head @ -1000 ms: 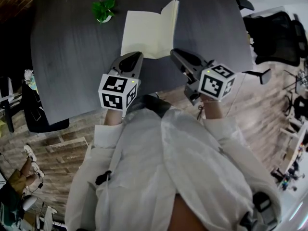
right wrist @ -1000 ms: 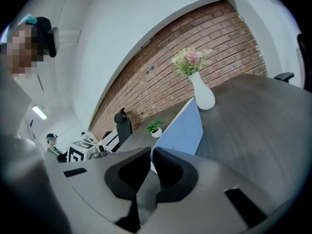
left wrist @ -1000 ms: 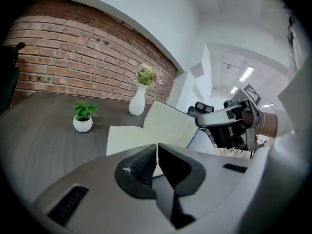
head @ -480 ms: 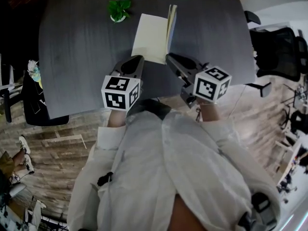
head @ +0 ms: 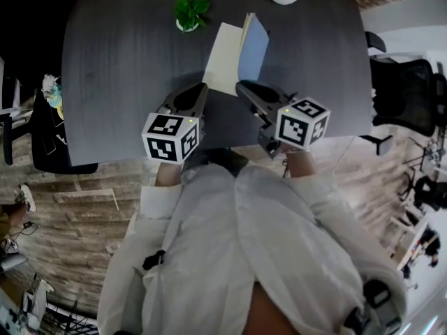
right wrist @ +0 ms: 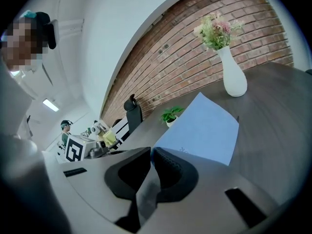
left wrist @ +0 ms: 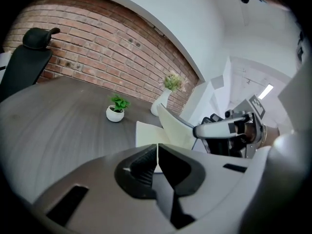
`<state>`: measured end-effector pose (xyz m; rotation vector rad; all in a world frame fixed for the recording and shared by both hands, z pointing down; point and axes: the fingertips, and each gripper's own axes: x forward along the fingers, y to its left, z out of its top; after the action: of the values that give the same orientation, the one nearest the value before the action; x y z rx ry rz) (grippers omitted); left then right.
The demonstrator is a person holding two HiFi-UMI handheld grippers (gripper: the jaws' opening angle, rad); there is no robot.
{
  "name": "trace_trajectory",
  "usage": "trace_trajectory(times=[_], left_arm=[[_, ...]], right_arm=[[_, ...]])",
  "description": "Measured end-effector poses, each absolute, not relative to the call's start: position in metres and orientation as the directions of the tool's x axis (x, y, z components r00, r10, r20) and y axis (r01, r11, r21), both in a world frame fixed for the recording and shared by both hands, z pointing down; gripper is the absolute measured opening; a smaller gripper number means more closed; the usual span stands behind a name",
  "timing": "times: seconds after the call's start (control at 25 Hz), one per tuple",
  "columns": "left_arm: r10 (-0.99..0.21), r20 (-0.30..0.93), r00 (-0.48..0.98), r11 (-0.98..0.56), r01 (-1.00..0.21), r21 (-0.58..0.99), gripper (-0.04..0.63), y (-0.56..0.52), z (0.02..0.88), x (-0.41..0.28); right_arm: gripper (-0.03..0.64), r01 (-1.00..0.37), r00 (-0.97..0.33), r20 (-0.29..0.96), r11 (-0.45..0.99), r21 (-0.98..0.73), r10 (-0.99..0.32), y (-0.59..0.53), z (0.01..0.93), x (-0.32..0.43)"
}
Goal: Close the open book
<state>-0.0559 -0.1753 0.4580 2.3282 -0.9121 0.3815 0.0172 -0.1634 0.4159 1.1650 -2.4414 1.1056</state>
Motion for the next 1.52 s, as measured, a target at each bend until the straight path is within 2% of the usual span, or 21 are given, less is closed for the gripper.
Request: trace_trajectory(times=[0.92,1.52], left_arm=[[-0.498,0.550,0.671,-0.519,-0.738,0.431,0.011,-0.181,0.495,-0.076],[-0.497,0.566,0.658,-0.495,-0.751,0.438,0.011,-0.185,0.503,-0.079]], right_arm=[[0.029,-0.749,-0.662,0.566,0.453,-0.483,-0.491,-0.190,0.476,-0.030],[0.028,-0.758,-0.651,0.608,0.423,-0.496,-0.454,-0.194,0.502,-0.039]])
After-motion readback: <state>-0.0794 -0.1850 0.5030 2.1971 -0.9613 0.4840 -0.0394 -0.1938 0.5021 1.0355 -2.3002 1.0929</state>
